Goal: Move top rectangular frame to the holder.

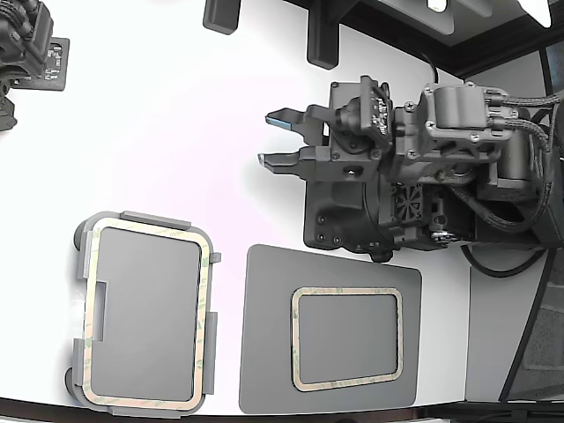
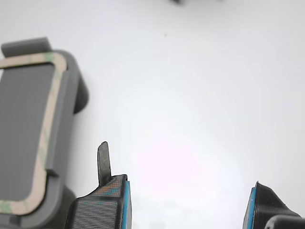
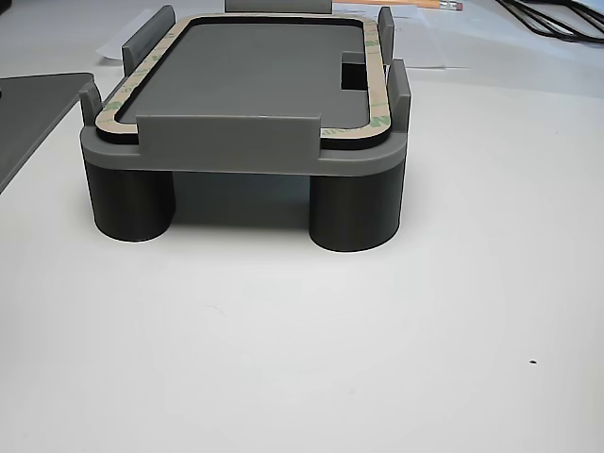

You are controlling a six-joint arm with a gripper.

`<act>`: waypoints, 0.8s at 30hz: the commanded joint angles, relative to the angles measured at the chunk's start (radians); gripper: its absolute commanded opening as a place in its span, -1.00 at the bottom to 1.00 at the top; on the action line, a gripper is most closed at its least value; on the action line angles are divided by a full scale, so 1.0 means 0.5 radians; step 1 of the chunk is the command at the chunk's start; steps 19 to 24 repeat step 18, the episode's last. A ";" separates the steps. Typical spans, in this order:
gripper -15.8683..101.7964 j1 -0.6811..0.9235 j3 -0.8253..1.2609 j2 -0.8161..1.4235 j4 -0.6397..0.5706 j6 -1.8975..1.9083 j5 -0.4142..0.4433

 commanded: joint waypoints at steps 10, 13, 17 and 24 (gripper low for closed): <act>0.97 -0.034 -0.040 0.046 -0.012 0.074 0.141; 0.97 -0.034 -0.040 0.046 -0.012 0.074 0.141; 0.97 -0.034 -0.040 0.046 -0.012 0.074 0.141; 0.97 -0.034 -0.040 0.046 -0.012 0.074 0.141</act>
